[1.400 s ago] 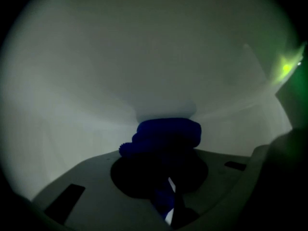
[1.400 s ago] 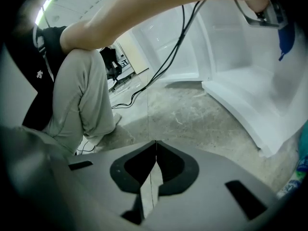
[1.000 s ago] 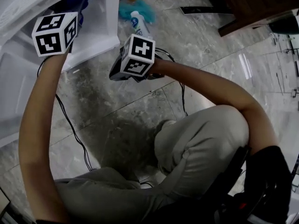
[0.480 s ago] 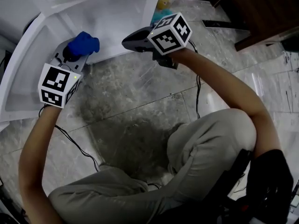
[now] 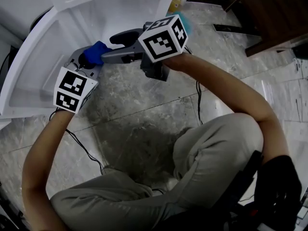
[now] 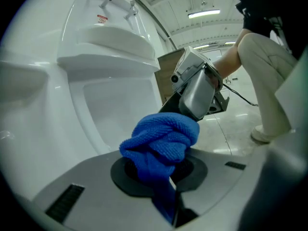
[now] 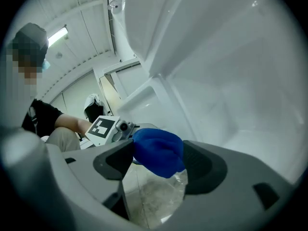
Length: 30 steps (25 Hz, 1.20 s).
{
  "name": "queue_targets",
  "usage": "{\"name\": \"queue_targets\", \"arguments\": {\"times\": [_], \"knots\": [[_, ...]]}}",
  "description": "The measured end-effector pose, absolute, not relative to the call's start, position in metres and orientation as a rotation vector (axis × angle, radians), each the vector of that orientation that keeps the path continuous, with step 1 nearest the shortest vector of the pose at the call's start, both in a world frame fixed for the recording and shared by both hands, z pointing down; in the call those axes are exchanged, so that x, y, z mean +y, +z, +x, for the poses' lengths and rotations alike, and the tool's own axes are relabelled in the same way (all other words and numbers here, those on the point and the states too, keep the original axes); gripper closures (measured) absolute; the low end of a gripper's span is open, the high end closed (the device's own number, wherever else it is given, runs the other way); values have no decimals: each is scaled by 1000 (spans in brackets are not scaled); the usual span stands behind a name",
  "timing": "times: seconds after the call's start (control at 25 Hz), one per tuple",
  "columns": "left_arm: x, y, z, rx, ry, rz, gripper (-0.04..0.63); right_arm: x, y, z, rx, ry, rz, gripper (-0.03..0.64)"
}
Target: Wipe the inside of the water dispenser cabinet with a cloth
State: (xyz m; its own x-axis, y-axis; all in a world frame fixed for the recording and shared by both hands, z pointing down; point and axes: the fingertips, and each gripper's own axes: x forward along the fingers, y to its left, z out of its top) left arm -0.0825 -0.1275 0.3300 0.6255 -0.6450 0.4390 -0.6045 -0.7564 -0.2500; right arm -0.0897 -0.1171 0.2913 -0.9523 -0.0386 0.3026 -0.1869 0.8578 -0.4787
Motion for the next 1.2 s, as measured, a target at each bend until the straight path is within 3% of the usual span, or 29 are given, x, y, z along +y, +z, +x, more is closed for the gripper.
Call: {"name": "queue_targets", "arguments": {"times": [0.32,0.6,0.72,0.84,0.92,1.2], "knots": [[-127,345,-76,1063,-874,-2750,528,-111,296,-104,-2738,766,182,265],[-125,344,-60,1023,-862,-2780,528,-113,316,-101,-2670,777,236,262],[-123,345,-61,1018,-828,-2805,526,-115,320,-101,-2652,800,283,300],[-121,345,-59,1018,-811,-2811,522,-122,319,-94,-2645,791,317,402],[-122,347,-60,1039,-807,-2837,478,-123,318,-91,-2642,771,320,483],[-126,354,-65,1081,-794,-2883,446,-135,321,-82,-2629,711,380,511]]}}
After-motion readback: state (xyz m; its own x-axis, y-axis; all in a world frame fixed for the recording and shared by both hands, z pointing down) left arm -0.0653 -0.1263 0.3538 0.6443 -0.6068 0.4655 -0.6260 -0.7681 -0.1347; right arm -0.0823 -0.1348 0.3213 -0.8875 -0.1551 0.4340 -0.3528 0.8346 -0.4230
